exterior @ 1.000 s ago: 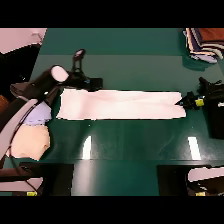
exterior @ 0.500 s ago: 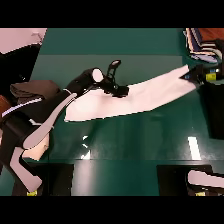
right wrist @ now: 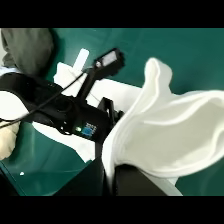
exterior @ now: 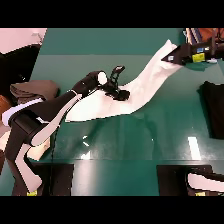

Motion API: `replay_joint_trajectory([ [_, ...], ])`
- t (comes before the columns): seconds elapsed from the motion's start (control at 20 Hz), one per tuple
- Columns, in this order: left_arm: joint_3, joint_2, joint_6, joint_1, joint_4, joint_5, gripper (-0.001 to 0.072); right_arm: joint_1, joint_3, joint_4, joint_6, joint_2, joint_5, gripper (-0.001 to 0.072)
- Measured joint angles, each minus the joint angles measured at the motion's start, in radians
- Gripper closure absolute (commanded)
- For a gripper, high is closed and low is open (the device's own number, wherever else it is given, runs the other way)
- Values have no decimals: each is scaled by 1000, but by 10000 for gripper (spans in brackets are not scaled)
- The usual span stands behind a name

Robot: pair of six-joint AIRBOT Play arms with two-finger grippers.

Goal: Fold the shirts.

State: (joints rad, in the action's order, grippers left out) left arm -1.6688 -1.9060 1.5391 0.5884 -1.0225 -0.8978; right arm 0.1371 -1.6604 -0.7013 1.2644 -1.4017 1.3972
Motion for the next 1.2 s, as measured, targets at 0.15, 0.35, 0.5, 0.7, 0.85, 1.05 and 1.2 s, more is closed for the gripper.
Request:
replay_joint_trajectory([
  [0.15,-2,10,0,-13,-12,-4,684,77,-28,3,2,0,-36,695],
  [0.35,-9,98,3,-98,-45,-32,684,207,-74,3,2,-26,-105,695],
  [0.5,-11,224,1,-219,-111,-69,684,339,-143,7,2,-101,-155,695],
  [0.7,-11,412,-18,-400,-219,-122,684,544,-268,43,-5,-267,-272,418],
  [0.85,-11,525,-24,-511,-277,-159,683,673,-351,55,-43,-391,-344,278],
  [1.05,-11,605,-31,-603,-311,-205,684,725,-347,34,-64,-443,-349,282],
  [1.2,-11,626,-44,-626,-318,-245,683,655,-223,-10,-55,-380,-304,282],
])
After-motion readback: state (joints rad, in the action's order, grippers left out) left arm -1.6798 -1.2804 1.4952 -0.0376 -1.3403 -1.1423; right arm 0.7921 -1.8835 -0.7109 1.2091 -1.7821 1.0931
